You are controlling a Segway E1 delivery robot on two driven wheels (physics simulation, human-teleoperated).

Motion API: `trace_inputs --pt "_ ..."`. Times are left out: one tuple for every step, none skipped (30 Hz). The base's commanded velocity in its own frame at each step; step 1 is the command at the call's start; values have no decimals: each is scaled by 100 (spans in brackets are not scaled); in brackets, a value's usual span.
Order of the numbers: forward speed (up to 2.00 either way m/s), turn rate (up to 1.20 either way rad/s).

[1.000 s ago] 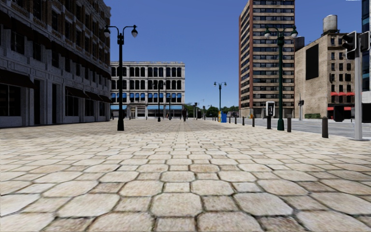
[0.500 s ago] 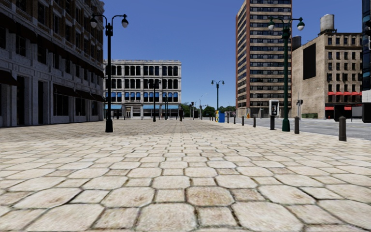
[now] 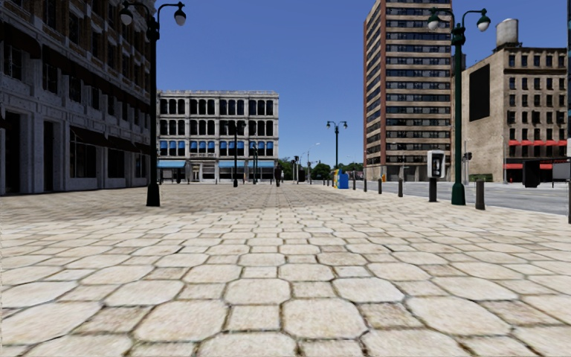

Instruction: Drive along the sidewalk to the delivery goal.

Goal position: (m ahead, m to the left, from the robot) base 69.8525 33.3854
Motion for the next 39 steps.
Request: trace_inputs --pt "200 0" --pt "200 0" --pt "200 0" --pt "200 0" --pt "200 0" --pt "200 0" --pt "200 0" --pt "200 0" --pt "200 0" --pt "200 0" --pt "200 0" --pt "200 0" --pt "200 0" --pt "200 0" --pt "200 0" --pt "200 0" --pt "200 0" --pt "200 0" --pt "200 0" --pt "200 0" --pt "200 0" --pt "200 0" --pt "200 0" --pt "200 0" --pt "200 0" --pt "200 0" --pt "200 0" --pt "200 0" --pt "200 0" --pt "200 0" --pt "200 0" --pt "200 0" --pt "200 0" --pt "200 0" --pt "200 0" --pt "200 0" --pt "200 0" --pt "200 0" --pt "200 0"
